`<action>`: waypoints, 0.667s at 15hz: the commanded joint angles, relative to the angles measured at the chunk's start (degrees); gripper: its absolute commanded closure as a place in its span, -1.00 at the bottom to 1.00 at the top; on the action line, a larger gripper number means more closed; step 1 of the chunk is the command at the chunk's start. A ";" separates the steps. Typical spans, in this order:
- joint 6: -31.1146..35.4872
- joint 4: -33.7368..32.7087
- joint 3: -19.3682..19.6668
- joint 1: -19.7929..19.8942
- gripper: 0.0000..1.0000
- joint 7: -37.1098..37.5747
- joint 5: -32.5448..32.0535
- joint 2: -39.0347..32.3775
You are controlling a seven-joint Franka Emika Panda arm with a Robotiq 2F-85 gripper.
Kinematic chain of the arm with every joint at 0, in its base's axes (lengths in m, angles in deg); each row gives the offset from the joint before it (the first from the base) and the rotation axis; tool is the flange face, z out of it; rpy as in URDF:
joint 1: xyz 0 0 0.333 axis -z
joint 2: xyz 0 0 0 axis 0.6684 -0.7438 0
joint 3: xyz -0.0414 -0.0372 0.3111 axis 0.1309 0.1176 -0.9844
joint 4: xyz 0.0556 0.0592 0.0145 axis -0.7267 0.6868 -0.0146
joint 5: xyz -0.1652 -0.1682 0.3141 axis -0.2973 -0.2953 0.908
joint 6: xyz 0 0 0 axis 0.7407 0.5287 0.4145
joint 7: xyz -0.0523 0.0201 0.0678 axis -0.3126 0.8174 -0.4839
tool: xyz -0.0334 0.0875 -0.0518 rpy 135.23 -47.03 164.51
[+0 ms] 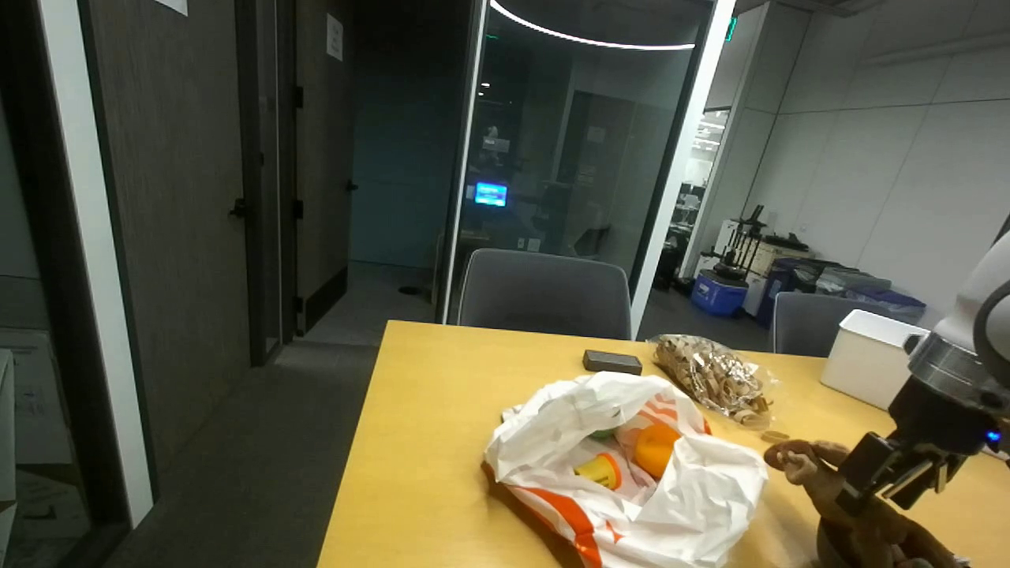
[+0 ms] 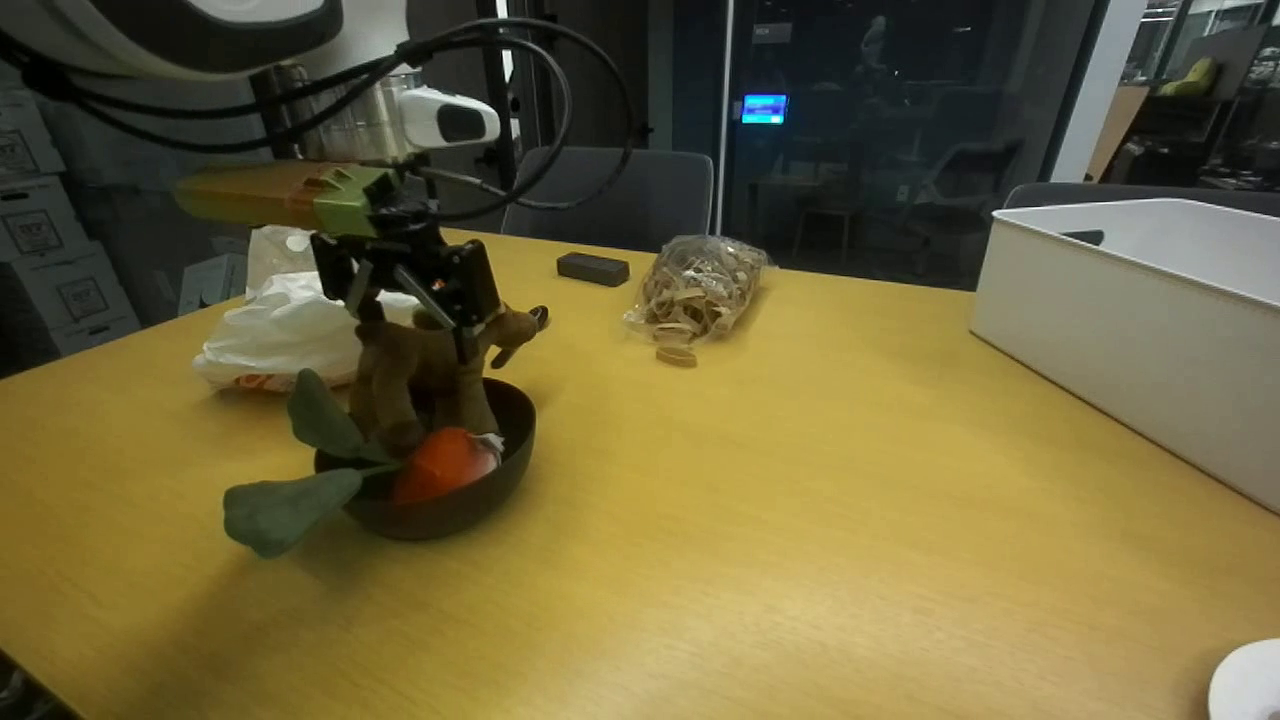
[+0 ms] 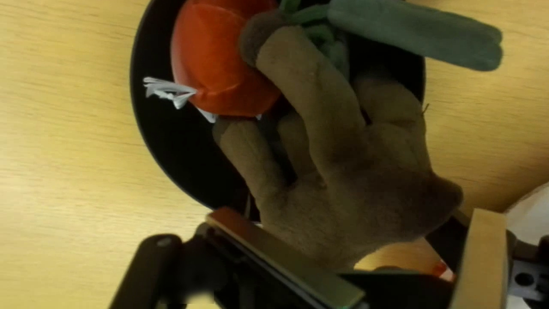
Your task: Put the contents of the black bowl into the plastic bag
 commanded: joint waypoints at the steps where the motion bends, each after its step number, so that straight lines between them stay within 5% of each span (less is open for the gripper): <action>1: 3.30 0.66 -2.08 2.41 -1.00 5.21 -5.76 -0.85; 2: 3.32 0.66 -2.18 2.66 -0.50 6.32 -6.44 -0.86; 4: 3.51 0.66 -2.30 2.95 -0.36 7.98 -7.29 -0.77; 10: 3.68 0.47 -2.12 3.12 0.60 10.33 -6.79 -0.51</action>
